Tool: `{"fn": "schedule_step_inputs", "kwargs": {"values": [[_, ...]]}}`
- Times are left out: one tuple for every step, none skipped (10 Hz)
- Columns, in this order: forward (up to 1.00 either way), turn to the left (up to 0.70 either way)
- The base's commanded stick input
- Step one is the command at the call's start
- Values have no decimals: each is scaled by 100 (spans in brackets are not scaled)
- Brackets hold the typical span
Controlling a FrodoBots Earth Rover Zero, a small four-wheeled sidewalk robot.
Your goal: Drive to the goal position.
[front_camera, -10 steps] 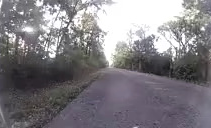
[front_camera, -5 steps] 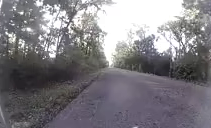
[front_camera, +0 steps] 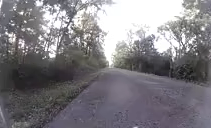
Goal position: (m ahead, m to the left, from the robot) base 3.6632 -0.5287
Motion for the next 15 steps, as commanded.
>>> {"fn": "schedule_step_inputs", "kwargs": {"values": [[5, 0], [5, 0], [5, 0], [5, 0], [5, 0], [5, 0], [5, 0], [5, 0], [5, 0], [5, 0], [5, 0], [5, 0], [5, 0], [5, 0], [5, 0]]}}
